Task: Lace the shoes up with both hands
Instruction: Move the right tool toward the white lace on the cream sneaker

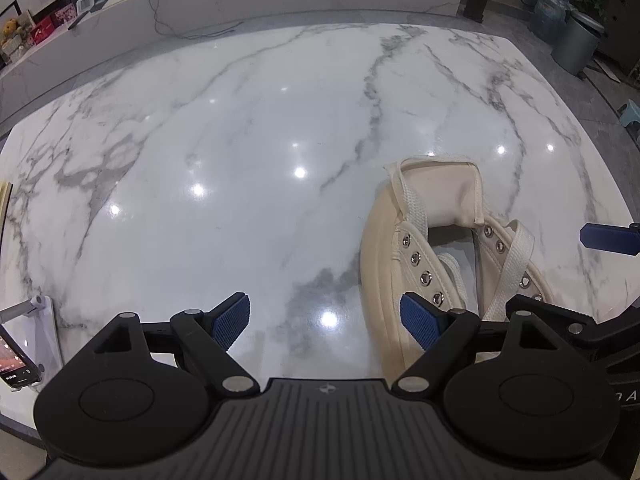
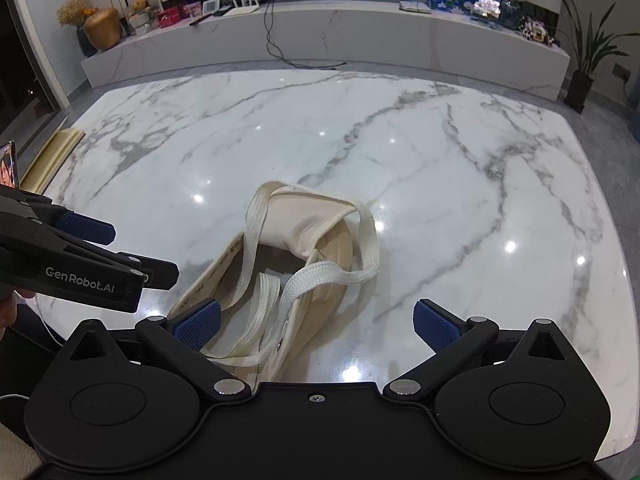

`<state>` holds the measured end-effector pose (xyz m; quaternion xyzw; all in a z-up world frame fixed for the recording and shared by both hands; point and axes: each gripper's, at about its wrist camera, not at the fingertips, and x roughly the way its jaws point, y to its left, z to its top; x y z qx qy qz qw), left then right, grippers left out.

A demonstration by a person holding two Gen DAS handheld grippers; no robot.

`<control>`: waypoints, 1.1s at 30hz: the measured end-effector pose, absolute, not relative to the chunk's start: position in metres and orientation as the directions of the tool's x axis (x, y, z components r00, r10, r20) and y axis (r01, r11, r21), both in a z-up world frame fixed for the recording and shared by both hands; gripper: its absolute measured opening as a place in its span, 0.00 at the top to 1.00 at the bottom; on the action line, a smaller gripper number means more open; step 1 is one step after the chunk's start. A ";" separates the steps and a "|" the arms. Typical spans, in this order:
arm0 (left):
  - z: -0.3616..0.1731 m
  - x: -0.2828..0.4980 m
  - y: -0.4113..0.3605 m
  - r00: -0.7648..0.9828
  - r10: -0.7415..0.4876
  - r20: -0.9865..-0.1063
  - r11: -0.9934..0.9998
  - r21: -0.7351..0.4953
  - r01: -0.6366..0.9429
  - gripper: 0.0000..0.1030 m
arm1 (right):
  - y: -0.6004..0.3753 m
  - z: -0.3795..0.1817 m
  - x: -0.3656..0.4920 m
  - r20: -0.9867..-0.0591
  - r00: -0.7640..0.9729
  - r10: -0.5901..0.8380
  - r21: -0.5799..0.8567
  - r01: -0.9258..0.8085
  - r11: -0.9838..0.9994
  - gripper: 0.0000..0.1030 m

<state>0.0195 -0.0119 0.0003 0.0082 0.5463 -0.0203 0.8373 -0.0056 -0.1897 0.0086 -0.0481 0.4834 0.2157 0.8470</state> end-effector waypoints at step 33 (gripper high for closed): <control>0.007 0.006 -0.026 0.411 -0.026 -0.911 0.997 0.007 0.077 0.20 | -0.197 0.011 -0.020 -0.827 0.445 0.344 0.143 -0.424 0.894 0.01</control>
